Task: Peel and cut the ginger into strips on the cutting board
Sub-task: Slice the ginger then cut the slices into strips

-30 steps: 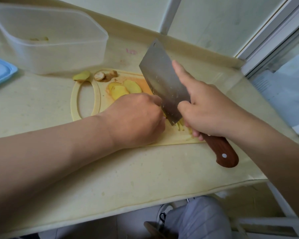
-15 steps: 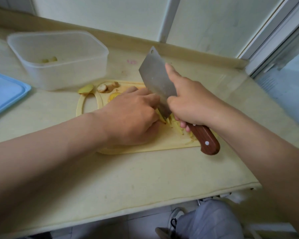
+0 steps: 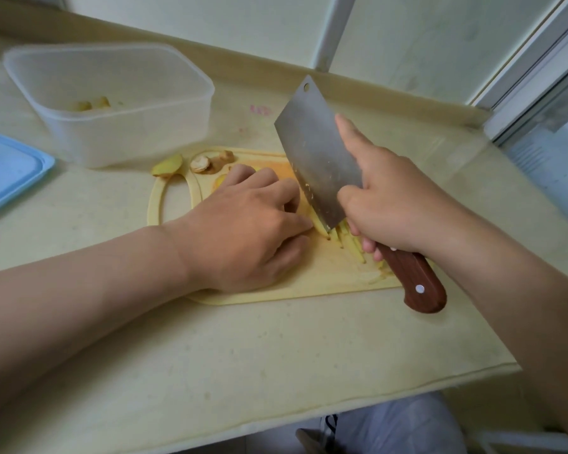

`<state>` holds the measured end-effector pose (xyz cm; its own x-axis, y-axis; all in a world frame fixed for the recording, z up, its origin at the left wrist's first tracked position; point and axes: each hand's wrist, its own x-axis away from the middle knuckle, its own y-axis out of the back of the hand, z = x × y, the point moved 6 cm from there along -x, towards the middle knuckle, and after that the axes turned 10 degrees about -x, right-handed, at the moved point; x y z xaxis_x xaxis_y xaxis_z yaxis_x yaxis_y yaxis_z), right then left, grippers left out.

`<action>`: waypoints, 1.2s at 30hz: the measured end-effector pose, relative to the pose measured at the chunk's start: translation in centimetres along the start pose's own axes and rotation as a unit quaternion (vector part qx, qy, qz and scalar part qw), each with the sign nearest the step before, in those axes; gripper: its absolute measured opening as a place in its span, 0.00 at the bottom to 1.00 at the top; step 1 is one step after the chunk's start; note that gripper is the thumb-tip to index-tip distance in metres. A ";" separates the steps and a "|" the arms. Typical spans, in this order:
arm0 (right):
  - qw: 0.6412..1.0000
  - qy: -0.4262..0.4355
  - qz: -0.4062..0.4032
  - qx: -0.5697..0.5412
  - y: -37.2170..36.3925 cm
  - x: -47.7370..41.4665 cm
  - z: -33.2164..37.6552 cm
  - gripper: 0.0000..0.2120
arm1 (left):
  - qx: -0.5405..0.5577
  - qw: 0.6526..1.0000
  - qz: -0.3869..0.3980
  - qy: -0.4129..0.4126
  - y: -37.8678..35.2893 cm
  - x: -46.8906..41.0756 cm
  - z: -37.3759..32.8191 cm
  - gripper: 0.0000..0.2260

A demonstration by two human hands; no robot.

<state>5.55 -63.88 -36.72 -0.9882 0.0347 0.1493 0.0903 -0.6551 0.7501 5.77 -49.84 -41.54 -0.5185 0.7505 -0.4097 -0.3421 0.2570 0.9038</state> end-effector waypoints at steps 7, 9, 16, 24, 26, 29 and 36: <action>1.000 0.025 -0.017 -0.004 0.2 2.4 -0.1 0.44 | -0.006 1.000 0.021 0.002 -0.1 0.0 0.0 0.21; 1.000 0.020 -0.012 0.011 0.3 3.1 -0.3 0.44 | -0.007 1.000 0.023 0.003 -0.1 0.0 0.0 0.21; 1.000 0.001 0.003 0.027 0.6 4.9 -0.7 0.43 | -0.006 1.000 0.019 0.005 -0.1 0.0 0.0 0.22; 0.999 -0.006 0.015 0.043 0.5 4.9 -0.5 0.44 | -0.004 1.000 0.010 0.007 -0.1 0.0 0.0 0.22; 0.998 -0.019 0.028 0.044 0.5 4.5 -0.3 0.44 | -0.004 1.000 0.007 0.007 -0.2 0.0 0.0 0.22; 0.998 -0.016 0.035 0.054 0.1 3.5 0.2 0.43 | 0.000 1.000 0.005 0.005 -0.2 -0.1 0.0 0.21; 0.999 0.014 -0.005 0.034 -0.4 2.2 1.0 0.45 | 0.011 1.000 0.002 0.000 -0.1 0.0 0.1 0.21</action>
<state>3.50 -62.79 -36.00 -0.9920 0.0190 0.1248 0.0882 -0.6026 0.7931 5.84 -49.81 -41.65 -0.5200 0.7511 -0.4067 -0.3223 0.2684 0.9078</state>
